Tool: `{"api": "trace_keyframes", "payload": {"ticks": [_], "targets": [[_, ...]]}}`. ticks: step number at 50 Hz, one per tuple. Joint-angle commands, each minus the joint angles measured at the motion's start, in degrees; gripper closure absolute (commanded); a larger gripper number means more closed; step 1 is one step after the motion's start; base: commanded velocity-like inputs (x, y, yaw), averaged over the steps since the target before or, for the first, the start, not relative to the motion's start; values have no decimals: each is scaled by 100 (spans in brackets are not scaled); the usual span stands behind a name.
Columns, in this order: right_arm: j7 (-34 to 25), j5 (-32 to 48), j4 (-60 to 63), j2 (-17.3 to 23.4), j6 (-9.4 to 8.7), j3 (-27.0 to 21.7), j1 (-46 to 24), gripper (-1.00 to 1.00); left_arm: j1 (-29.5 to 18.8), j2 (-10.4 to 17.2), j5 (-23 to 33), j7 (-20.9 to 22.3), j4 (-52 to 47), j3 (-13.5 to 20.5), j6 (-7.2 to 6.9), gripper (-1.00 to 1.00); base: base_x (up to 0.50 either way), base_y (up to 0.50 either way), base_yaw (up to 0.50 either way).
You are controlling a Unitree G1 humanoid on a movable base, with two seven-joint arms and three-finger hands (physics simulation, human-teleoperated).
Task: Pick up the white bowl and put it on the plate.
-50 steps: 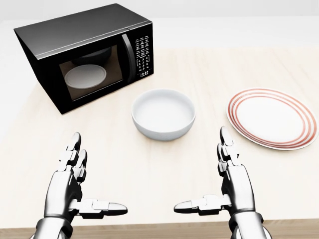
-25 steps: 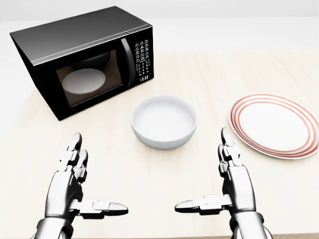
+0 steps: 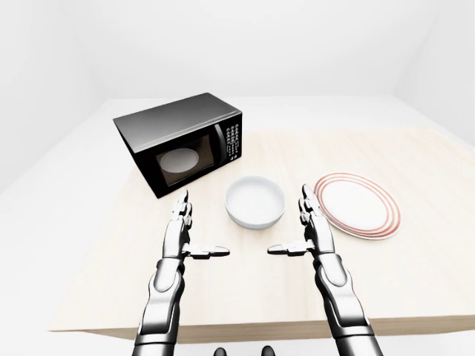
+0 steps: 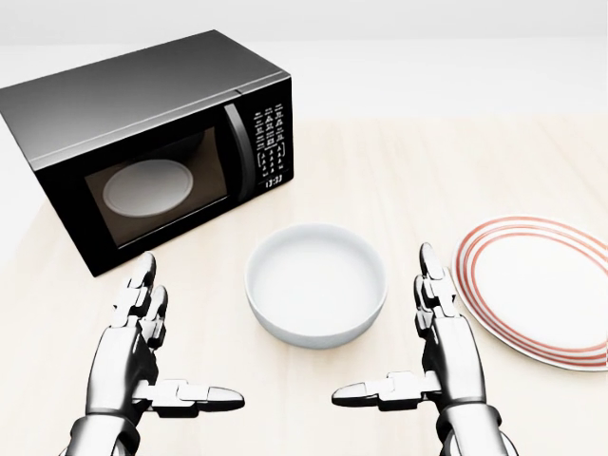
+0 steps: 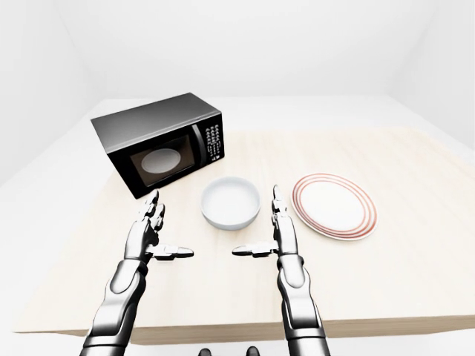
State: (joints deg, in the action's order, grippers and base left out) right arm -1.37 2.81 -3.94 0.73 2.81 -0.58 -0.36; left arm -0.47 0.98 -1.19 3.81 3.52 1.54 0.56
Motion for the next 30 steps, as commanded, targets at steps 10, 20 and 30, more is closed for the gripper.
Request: {"api": "trace_keyframes", "payload": {"ticks": [10,20,30], "targets": [[-8,11,-44,-1,42,8,7,-100,-19,6,5,5,82,9,61,-100,30,0,0],[27,55,-29,-3,44,17,7,-100,-4,-3,14,-13,-4,-5,-5,-100,21,0,0],[31,54,-6,-5,38,19,18,-100,57,-5,27,14,-175,-53,-180,-100,0,0,0]]}}
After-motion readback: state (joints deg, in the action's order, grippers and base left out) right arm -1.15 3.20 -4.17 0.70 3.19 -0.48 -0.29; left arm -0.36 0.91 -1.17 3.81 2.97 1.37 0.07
